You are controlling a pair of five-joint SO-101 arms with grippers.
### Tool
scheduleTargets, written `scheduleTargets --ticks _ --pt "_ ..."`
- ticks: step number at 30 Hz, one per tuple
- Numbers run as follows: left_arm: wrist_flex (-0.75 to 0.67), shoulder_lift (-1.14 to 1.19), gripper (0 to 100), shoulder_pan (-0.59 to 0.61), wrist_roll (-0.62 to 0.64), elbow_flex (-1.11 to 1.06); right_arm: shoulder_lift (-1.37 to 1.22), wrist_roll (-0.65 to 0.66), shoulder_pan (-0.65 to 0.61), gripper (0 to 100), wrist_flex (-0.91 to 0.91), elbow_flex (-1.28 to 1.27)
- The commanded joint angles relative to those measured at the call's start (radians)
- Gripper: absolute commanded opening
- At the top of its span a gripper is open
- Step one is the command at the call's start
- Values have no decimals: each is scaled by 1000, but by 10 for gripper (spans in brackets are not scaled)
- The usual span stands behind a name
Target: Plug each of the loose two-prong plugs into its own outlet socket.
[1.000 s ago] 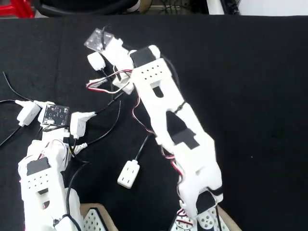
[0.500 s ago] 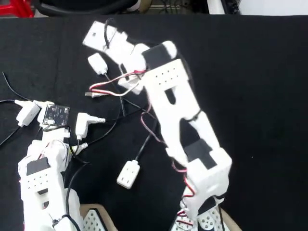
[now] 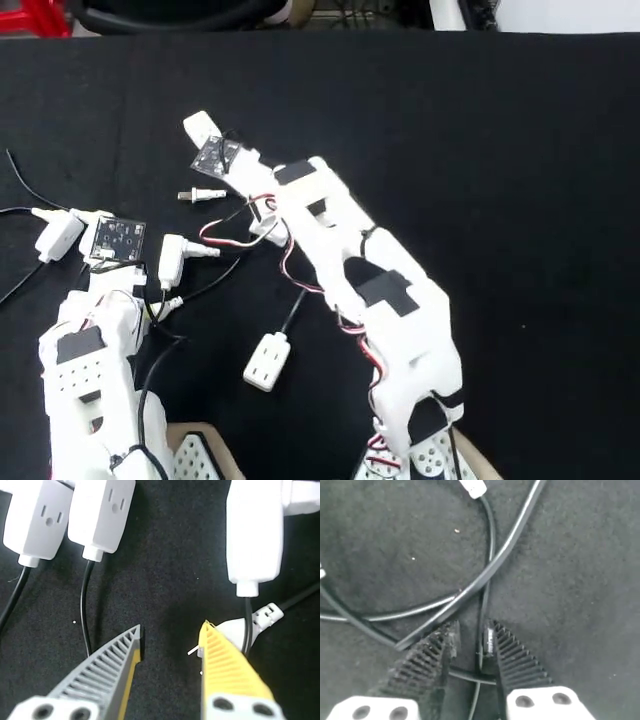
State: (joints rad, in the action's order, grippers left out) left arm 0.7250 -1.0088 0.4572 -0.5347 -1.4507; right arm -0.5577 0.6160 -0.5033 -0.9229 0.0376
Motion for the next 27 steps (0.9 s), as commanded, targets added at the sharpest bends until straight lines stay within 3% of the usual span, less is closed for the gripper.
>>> scheduleTargets --ticks 1,4,6,13,27 --pt "-3 -2 191 -15 -8 -5 -50 -2 -28 96 -3 77" --pt "-3 -2 191 -15 -8 -5 -102 2 -25 81 -89 171" --pt "-3 -2 191 -15 -8 -5 -143 34 -25 16 -163 240" --pt "-3 -2 191 -15 -8 -5 -211 61 11 11 -358 470" --pt "-3 -2 191 -15 -8 -5 124 69 25 11 -666 768"
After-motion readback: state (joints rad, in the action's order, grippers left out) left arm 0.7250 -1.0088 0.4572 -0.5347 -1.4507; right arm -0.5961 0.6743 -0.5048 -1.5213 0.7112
